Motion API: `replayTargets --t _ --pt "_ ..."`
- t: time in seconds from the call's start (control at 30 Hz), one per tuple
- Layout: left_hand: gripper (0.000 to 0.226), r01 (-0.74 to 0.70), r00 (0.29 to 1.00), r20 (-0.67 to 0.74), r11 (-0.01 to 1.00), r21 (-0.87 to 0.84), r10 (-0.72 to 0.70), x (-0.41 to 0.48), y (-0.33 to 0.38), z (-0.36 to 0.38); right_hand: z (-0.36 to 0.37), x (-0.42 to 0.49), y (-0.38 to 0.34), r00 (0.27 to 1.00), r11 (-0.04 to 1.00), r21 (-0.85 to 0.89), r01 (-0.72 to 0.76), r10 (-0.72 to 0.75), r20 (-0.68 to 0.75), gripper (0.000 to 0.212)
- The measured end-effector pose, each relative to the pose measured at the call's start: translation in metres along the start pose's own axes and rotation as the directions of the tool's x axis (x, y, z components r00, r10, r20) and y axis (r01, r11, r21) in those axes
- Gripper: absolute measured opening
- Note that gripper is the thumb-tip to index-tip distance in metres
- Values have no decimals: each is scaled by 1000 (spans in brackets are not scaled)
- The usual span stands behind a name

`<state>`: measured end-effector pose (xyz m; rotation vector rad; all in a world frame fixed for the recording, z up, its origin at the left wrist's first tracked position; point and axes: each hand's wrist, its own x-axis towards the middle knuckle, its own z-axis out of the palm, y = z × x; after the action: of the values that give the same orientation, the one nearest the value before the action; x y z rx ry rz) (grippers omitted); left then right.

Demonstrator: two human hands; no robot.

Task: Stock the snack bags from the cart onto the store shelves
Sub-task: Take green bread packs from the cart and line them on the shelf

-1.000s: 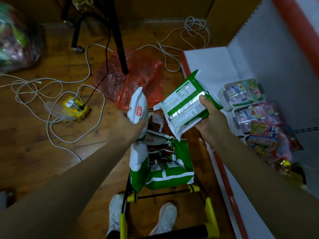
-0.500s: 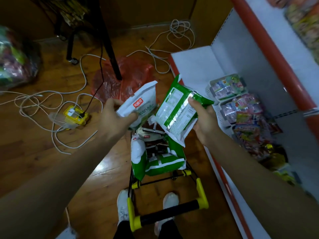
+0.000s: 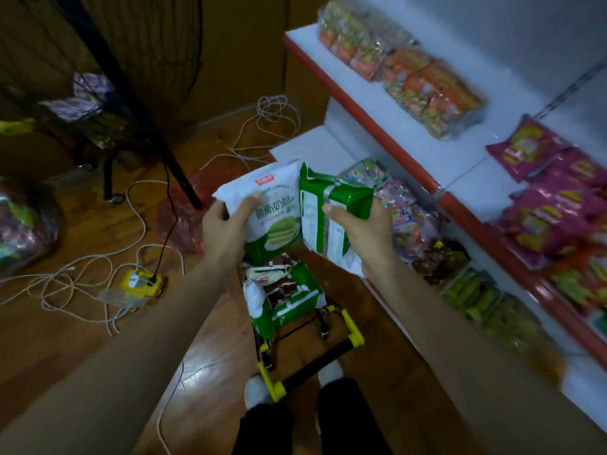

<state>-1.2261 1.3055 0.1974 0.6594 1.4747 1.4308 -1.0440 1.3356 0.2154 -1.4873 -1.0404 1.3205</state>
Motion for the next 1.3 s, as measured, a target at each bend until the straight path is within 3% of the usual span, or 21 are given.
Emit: replayTargets --t 0.1,0.2,0.37,0.47,0.57,0.67,0.8,0.93,1.1,1.2,1.3 --pt "34 59 994 95 998 -35 -56 -10 18 17 -8 -22 -20 991 998 -39 55 -60 -120 30" --pt "38 57 971 230 998 37 -64 -17 21 30 -17 -40 -28 961 973 -183 138 -177 -215 29" --pt "43 58 897 427 988 142 -114 -32 20 57 -34 -67 -35 839 849 -454 271 -440 -322 42" --pt "50 166 840 470 954 250 -269 -47 22 80 -54 -85 -32 769 644 -664 380 -619 -160 49" --pt "62 419 693 513 862 286 -507 -55 20 99 -83 -109 -24 725 419 -785 457 -686 55 53" --pt "61 478 581 577 814 330 -574 -72 19 117 -111 -129 -19 704 300 -847 439 -701 116 56" --pt "58 392 530 613 811 435 -585 -110 14 145 -144 -159 -13 723 456 -817 352 -687 -72 53" --pt "41 292 533 655 843 451 -535 -166 13 178 -190 -207 -9 706 647 -702 299 -644 -293 54" --pt "65 169 586 655 863 476 -476 -254 -4 223 -272 -289 -10 677 935 -274 224 -351 -646 39" --pt "63 180 586 664 874 451 -464 -321 -21 248 -335 -337 -1 578 963 -96 250 -228 -783 30" --pt "50 175 558 694 882 438 -456 -384 -35 272 -388 -383 14 546 971 10 238 -125 -828 31"
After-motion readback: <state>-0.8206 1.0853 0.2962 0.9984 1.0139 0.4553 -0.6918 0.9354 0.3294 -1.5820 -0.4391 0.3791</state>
